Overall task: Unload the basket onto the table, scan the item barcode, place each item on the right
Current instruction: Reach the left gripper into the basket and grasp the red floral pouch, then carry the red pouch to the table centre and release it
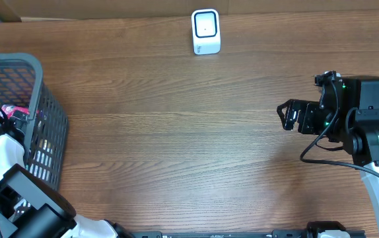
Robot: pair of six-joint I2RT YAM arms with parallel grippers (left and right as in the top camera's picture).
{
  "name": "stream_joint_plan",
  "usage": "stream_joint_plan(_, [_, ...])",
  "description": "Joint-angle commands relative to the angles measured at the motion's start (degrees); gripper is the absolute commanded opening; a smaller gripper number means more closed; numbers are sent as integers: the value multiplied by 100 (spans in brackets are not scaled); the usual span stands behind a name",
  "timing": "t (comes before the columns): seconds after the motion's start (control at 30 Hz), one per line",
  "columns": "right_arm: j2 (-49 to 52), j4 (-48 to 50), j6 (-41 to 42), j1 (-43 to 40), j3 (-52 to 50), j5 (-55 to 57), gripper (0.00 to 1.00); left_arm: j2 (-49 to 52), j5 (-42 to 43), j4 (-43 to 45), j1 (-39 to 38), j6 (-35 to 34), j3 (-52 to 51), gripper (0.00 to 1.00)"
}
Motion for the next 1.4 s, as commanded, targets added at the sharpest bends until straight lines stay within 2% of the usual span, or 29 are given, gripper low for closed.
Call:
stream_joint_plan(0.0, [-4, -20, -44, 39, 120, -55, 100, 437, -96, 188, -7, 111, -125, 100])
stream_joint_plan(0.1, [-4, -37, -44, 39, 120, -55, 100, 673, -96, 210, -7, 111, -125, 100])
stream_joint_plan(0.17, [-4, -50, -24, 39, 120, -55, 100, 817, -96, 219, -7, 111, -125, 93])
stream_joint_plan(0.2, [-4, -52, -22, 39, 120, -55, 100, 872, -98, 219, -7, 111, -125, 84])
stream_joint_plan(0.27, [-4, -55, -22, 39, 120, -55, 100, 909, -96, 219, -7, 111, -125, 50])
stream_joint_plan(0.37, [-4, -52, -22, 39, 120, -55, 100, 887, -85, 208, -7, 111, -63, 11])
stream_joint_plan(0.4, [-4, -52, -22, 39, 120, -55, 100, 863, -57, 162, -7, 111, -15, 4])
stream_joint_plan(0.73, [-4, -59, -2, 39, 120, -57, 100, -507, 507, -1578, -17, 634, 1928, 4])
stream_joint_plan(1.0, [-4, -57, -2, 39, 120, -57, 100, -1845, 778, -2841, -22, 721, 3613, 4])
stream_joint_plan(1.2, [-4, -55, -2, 39, 120, -55, 100, -2671, 1967, -3357, -304, 1045, 3700, 4])
stream_joint_plan(1.37, [-4, -50, -4, 39, 120, -55, 100, -2717, 2796, -4107, -1333, 1797, 3604, 4])
